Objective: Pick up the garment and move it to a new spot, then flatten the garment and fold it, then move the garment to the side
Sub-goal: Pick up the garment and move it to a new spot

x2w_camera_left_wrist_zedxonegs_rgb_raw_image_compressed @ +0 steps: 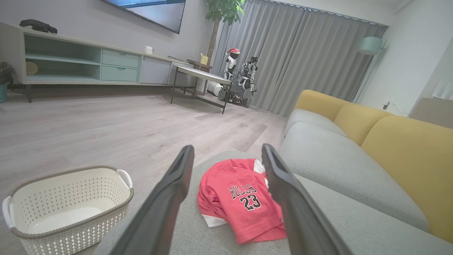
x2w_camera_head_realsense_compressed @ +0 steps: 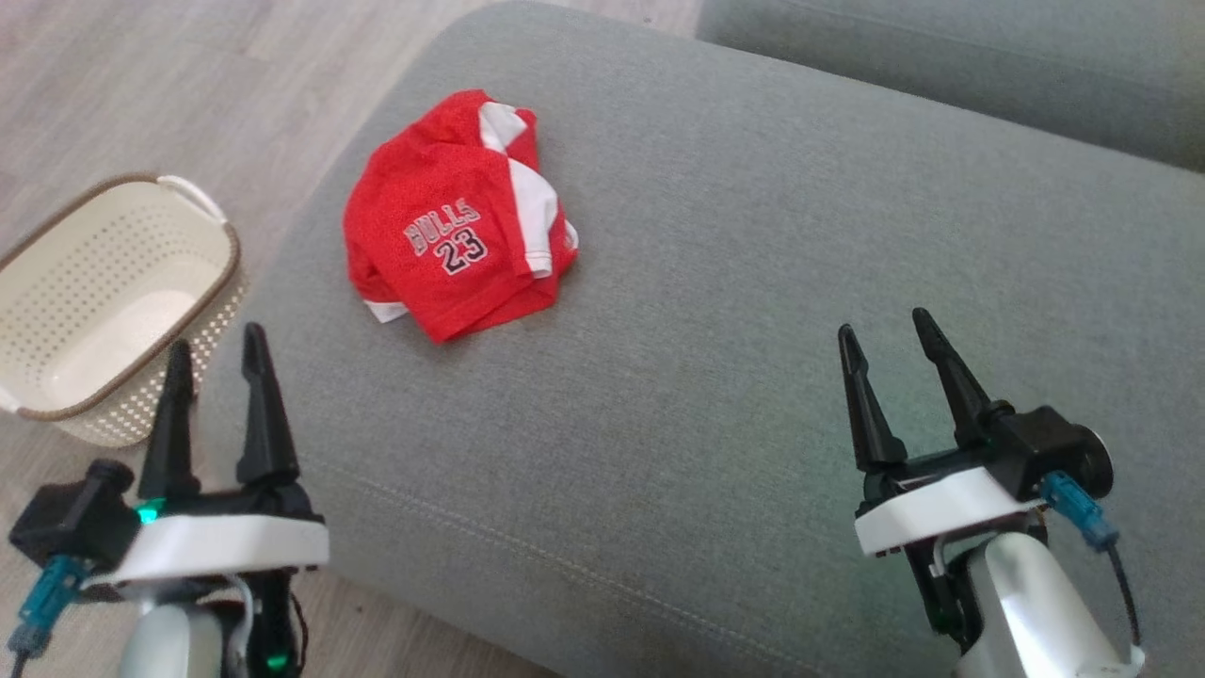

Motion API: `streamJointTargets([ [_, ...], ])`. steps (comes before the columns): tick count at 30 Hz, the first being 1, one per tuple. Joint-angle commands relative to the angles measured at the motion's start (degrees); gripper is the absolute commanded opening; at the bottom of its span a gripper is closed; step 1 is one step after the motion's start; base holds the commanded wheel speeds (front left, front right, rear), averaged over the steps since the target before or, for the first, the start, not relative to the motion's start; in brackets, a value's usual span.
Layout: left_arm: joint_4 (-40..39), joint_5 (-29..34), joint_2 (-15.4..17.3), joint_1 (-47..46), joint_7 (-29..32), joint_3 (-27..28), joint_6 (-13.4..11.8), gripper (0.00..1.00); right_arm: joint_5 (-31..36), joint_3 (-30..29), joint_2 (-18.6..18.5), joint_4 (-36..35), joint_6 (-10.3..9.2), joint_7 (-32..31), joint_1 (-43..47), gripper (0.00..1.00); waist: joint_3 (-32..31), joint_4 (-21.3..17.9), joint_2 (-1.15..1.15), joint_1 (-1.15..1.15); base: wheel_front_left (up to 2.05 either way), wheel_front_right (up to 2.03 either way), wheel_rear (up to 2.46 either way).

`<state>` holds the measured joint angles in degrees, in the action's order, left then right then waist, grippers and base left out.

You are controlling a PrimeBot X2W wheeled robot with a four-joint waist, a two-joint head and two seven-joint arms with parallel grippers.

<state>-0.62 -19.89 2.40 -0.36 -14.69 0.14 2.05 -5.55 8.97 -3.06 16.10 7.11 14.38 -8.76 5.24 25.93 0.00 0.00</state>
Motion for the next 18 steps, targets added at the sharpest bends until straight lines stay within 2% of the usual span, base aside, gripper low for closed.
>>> streamJointTargets([
  [1,-1.4,0.0,0.5,-3.5,-0.3,2.7,0.5,1.0,0.2,0.9,0.2,-2.3,0.37,0.6,-1.8,1.0,1.6,-1.4,0.0,0.0,0.0,0.0,0.0],
  [10,6.4,2.6,0.7,-11.4,-0.3,4.7,3.7,1.0,3.5,-2.8,-0.2,-5.1,0.37,0.6,-4.3,1.0,8.0,-4.8,0.0,0.0,0.0,0.0,0.0],
  [18,26.1,1.9,7.1,-24.0,1.9,3.4,5.1,1.0,6.1,-4.3,-1.3,-12.2,0.37,-1.9,-6.9,1.0,12.4,-8.6,0.0,0.0,0.0,0.0,0.0],
])
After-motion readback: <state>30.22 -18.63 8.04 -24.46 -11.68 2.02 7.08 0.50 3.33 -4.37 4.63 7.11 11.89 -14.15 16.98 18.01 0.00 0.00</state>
